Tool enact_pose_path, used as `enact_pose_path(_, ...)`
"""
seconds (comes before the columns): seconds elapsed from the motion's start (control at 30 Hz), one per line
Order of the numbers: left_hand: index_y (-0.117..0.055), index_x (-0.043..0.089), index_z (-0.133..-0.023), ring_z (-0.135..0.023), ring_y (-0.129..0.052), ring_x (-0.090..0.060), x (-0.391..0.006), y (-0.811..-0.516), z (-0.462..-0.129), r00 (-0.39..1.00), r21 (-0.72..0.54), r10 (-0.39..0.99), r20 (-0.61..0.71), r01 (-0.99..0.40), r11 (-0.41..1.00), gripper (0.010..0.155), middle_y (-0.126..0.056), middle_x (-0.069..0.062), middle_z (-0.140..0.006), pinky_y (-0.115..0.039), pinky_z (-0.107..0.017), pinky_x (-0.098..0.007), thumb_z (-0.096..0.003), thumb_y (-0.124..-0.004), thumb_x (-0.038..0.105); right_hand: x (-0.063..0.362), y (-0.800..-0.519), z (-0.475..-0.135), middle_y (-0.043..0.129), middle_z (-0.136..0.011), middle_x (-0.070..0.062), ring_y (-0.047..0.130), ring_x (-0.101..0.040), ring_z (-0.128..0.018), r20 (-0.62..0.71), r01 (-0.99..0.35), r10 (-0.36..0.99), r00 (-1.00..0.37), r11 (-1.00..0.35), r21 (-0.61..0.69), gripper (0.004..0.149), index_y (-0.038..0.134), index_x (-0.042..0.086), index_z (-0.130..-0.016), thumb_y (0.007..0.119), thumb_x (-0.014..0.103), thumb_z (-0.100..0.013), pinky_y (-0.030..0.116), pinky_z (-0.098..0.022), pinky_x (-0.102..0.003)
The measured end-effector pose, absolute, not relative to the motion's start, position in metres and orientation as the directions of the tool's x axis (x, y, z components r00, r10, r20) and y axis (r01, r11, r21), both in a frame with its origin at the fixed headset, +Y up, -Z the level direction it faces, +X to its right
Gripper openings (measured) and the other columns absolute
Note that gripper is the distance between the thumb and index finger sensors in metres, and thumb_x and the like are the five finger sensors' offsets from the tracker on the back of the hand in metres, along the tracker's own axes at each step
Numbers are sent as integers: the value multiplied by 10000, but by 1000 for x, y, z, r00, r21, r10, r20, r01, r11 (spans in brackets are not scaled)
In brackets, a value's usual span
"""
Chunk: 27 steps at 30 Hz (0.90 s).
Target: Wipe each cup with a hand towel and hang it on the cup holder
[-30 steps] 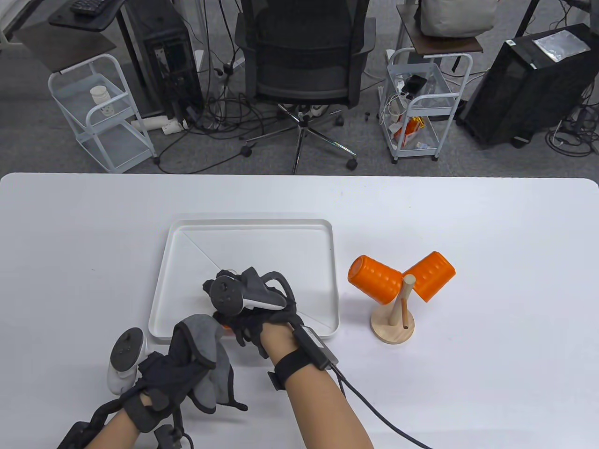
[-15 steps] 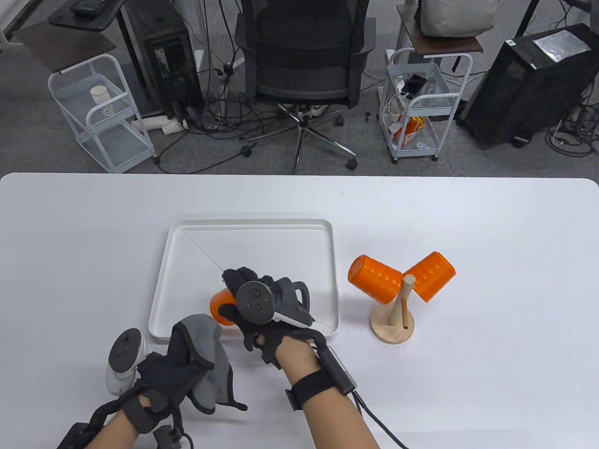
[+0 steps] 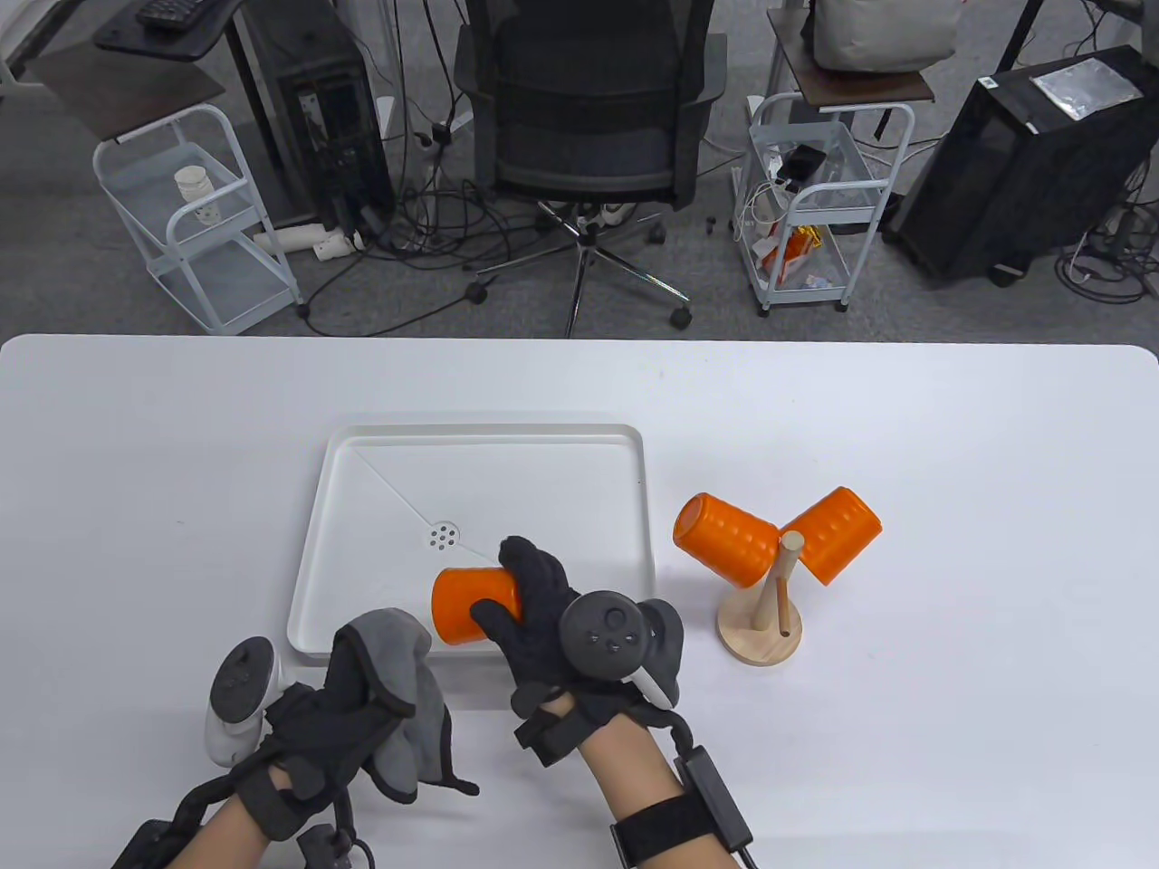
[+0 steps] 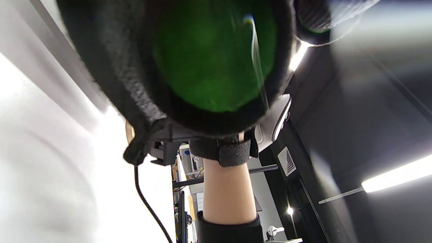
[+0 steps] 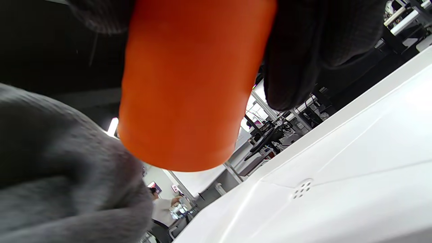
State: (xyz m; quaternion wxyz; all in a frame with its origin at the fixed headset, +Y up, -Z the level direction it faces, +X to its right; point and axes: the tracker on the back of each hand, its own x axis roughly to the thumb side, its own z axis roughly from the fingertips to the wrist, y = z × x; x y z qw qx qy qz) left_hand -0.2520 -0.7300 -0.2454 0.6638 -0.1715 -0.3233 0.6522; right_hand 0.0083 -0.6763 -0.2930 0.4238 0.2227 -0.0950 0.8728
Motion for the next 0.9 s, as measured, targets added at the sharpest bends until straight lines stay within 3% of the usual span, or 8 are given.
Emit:
enact_pose_path(0.5,-95,363,-1026,-803,-835,-351,-246,-729,-242,-55,-672,972,230,-731,118,813,-141,-16,-1172,-704,-614,-598,-510,-662,633,20,-696,-262,704,-967,-283,1002,-431,-631,446,-934,861,-245,-333,131,746,437,61,-1020,628,547,-488,766,-561,-614)
enact_pose_path(0.9,-173,284,-1083,-888,-796,-440,-236,-729,-238,-79,-734,961,264,-663,147,902,-204,16,-1216,-679,-624,-641,-457,-624,752,17,-706,-255,713,-955,-283,1010,-420,-608,416,-938,890,-186,-286,193,753,440,55,-1017,638,555,-490,776,-549,-608)
